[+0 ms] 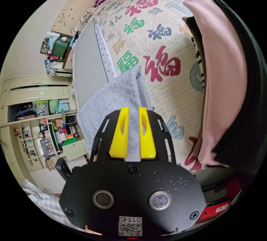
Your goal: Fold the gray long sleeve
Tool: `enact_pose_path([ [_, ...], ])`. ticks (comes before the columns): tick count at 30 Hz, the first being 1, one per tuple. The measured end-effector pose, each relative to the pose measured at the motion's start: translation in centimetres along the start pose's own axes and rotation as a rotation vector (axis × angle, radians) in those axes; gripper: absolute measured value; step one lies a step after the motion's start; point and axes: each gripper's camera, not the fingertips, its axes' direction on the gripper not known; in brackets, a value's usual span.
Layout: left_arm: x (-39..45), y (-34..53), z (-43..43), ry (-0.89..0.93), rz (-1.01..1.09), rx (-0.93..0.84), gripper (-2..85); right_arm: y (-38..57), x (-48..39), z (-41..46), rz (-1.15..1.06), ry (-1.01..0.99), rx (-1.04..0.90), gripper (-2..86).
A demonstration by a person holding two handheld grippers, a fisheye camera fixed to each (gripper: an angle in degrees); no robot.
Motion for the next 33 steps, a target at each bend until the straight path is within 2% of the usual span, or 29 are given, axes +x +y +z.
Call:
enact_pose_path([
  [5, 6.5, -7.7, 6.9, -0.306, 0.100, -0.073, 10.3, -7.1, -0.5, -0.6, -0.043, -0.063, -0.008, 8.2],
  [12, 10.4, -11.5, 11.2, -0.508, 0.130, -0.092, 8.4, -11.1, -2.7, 0.0, -0.096, -0.071, -0.089, 6.0],
  [14, 10.8, -12.1, 12.3, -0.561, 0.118, -0.101, 4.5, -11.6, -3.4, -0.4, -0.115, -0.033, -0.106, 4.2],
  [19, 12.4, -13.1, 11.6, -0.480, 0.141, -0.068, 1.0, -12.2, -5.5, -1.7, -0.197, 0.033, -0.106, 2.2],
  [25, 13.5, -14.5, 13.0, -0.551, 0.129, -0.125, 3.4, -11.7, -7.0, -1.3, -0.280, 0.111, -0.127, 3.9],
  [27, 13.0, -15.4, 13.0, -0.503, 0.095, -0.146, 5.6, -11.0, -6.7, -2.1, -0.283, 0.075, -0.122, 5.2],
  [30, 12.5, -16.6, 11.2, -0.322, 0.086, -0.159, 7.7, -7.5, -5.8, -5.4, -0.297, 0.060, -0.079, 5.2],
  [32, 12.2, -17.8, 7.8, -0.141, 0.104, -0.084, 7.5, -2.7, -4.4, -7.9, -0.336, 0.062, -0.057, 5.9],
  [33, 12.1, -18.3, 6.7, -0.130, 0.107, -0.055, 7.5, -1.3, -3.9, -8.3, -0.334, 0.064, -0.060, 6.3],
])
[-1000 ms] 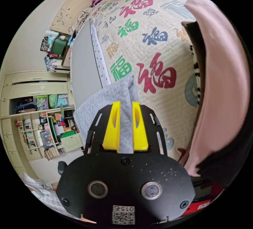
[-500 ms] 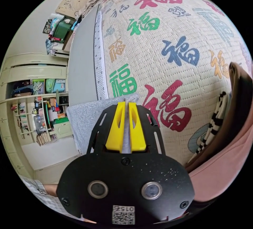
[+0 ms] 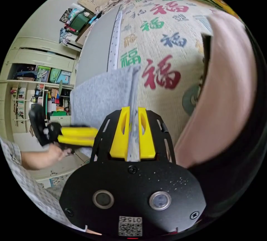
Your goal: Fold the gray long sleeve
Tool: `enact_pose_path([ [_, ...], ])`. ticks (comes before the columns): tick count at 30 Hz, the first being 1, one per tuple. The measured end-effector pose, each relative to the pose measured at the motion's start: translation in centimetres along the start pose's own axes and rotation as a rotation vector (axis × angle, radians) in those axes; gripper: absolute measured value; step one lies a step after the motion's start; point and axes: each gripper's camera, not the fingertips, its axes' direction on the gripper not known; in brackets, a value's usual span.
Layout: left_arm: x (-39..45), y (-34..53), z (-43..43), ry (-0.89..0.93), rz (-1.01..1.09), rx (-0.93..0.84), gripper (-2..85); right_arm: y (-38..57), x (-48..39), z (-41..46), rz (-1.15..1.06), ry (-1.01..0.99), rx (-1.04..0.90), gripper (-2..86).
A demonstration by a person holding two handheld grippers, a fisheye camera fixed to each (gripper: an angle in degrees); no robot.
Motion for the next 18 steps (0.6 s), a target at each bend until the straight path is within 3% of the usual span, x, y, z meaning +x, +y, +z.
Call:
enact_pose_path([
  [2, -1.7, -2.7, -3.5, -0.066, -0.022, 0.097, 8.1, 5.8, 0.6, 0.2, 0.059, -0.006, -0.050, 7.9],
  [6, -4.9, -9.6, -5.0, -0.165, -0.037, 0.113, 10.5, 12.8, 1.2, 3.1, 0.203, -0.076, -0.151, 10.8],
  [11, -7.6, -18.2, -2.7, -0.240, -0.048, 0.026, 11.5, 16.2, -0.2, 7.9, 0.252, -0.171, -0.235, 9.5],
  [14, -8.9, -20.7, 0.0, -0.296, -0.056, -0.120, 9.5, 16.6, -0.2, 9.5, 0.289, -0.144, -0.240, 5.0],
  [18, -10.5, -21.2, 0.5, -0.317, -0.087, -0.185, 5.8, 17.1, 1.0, 9.8, 0.335, -0.170, -0.243, 3.3],
])
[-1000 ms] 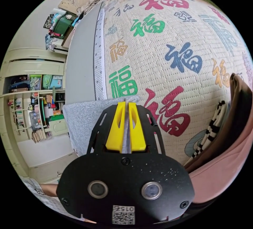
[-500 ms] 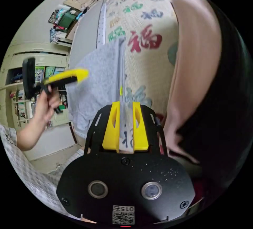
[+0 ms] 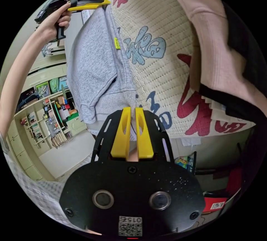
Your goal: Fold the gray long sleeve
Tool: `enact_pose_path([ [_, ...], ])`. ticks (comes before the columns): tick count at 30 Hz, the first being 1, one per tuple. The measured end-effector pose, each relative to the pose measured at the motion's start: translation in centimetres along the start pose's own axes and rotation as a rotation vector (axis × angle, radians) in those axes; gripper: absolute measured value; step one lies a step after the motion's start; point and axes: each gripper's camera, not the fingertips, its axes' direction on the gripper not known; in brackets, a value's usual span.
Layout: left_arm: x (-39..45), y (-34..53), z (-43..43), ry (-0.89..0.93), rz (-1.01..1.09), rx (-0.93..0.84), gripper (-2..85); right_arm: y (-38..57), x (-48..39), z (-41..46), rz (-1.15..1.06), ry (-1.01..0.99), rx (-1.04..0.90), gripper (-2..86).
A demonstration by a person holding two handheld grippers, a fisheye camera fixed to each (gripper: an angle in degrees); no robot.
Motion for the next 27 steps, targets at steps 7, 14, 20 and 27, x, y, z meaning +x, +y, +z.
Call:
enact_pose_path([
  [7, -3.9, 2.8, -5.3, 0.130, 0.059, 0.178, 3.5, 2.6, 1.1, -3.6, -0.005, 0.012, 0.143, 1.3],
  [14, -12.2, 12.1, -14.1, 0.470, 0.138, 0.479, 3.6, 7.8, -2.0, -8.9, -0.156, 0.195, 0.308, 1.2],
  [20, -26.8, 28.8, -15.3, 0.662, -0.019, 0.673, 4.1, 13.8, -13.7, -1.2, -0.569, 0.107, 0.155, 1.4],
  [27, -44.5, 46.9, -7.9, 0.591, -0.512, 0.744, 3.0, 14.0, -22.4, 17.1, -0.733, -0.013, -0.049, 1.3],
])
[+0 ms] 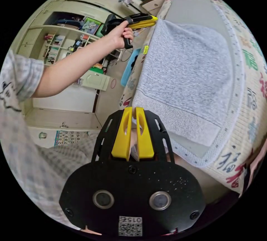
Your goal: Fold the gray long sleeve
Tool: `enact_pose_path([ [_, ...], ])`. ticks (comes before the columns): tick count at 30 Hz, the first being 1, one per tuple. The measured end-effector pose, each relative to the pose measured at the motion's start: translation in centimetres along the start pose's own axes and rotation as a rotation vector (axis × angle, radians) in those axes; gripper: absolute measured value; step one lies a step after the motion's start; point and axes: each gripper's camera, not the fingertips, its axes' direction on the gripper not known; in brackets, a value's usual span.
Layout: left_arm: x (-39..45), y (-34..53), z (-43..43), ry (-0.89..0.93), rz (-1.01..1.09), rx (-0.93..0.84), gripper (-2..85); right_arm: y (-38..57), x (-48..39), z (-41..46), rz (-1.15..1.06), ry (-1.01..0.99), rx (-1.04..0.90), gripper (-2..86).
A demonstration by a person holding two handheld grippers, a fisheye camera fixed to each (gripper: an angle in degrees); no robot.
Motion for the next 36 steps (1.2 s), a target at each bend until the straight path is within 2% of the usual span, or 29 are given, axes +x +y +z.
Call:
enact_pose_path([
  [2, -8.3, 2.4, -2.1, -0.105, -0.243, 0.008, 1.6, -2.1, -0.1, 7.3, -0.013, -0.001, -0.120, 1.3],
  [3, -10.1, 3.2, -2.6, -0.087, -0.299, 0.033, 1.6, -2.5, 0.0, 9.0, -0.012, 0.014, -0.154, 1.2],
  [5, -14.4, 5.4, -4.1, 0.101, -0.385, 0.128, 4.6, -3.2, 0.2, 13.7, -0.012, 0.091, -0.246, 1.2],
  [8, -16.5, 6.2, -3.4, 0.204, -0.395, 0.096, 10.5, -3.2, 0.2, 16.2, -0.035, 0.149, -0.303, 1.2],
  [12, -16.0, 4.7, -1.0, 0.211, -0.291, -0.020, 8.5, -3.0, 0.7, 17.5, -0.033, 0.138, -0.328, 1.4],
  [14, -15.4, 3.6, -0.2, 0.130, -0.248, -0.083, 2.9, -3.3, 0.5, 18.2, -0.042, 0.126, -0.335, 1.4],
  [17, -15.1, 3.1, -1.5, -0.003, -0.189, -0.132, 0.1, -3.9, -0.8, 19.5, -0.103, 0.158, -0.365, 1.4],
  [23, -16.9, 5.3, -4.9, -0.175, -0.181, -0.066, -0.5, -6.0, -0.8, 24.0, -0.091, 0.109, -0.438, 2.2],
  [28, -17.3, 7.0, -4.5, -0.229, -0.172, -0.040, -0.3, -8.2, 0.1, 28.5, -0.065, 0.203, -0.570, 4.1],
  [31, -16.7, 7.3, -4.4, -0.270, -0.147, -0.044, 0.4, -9.7, 0.1, 28.9, -0.030, 0.155, -0.591, 5.3],
  [33, -17.0, 7.5, -4.8, -0.231, -0.171, -0.041, 1.2, -10.9, 0.1, 28.4, 0.024, 0.099, -0.636, 5.7],
  [34, -17.6, 7.8, -5.2, -0.190, -0.199, -0.029, 2.2, -11.6, -0.2, 27.8, 0.053, 0.032, -0.708, 5.7],
  [36, -18.2, 8.4, -6.3, -0.159, -0.241, 0.003, 4.4, -12.5, -1.2, 25.5, 0.040, -0.096, -0.715, 5.8],
])
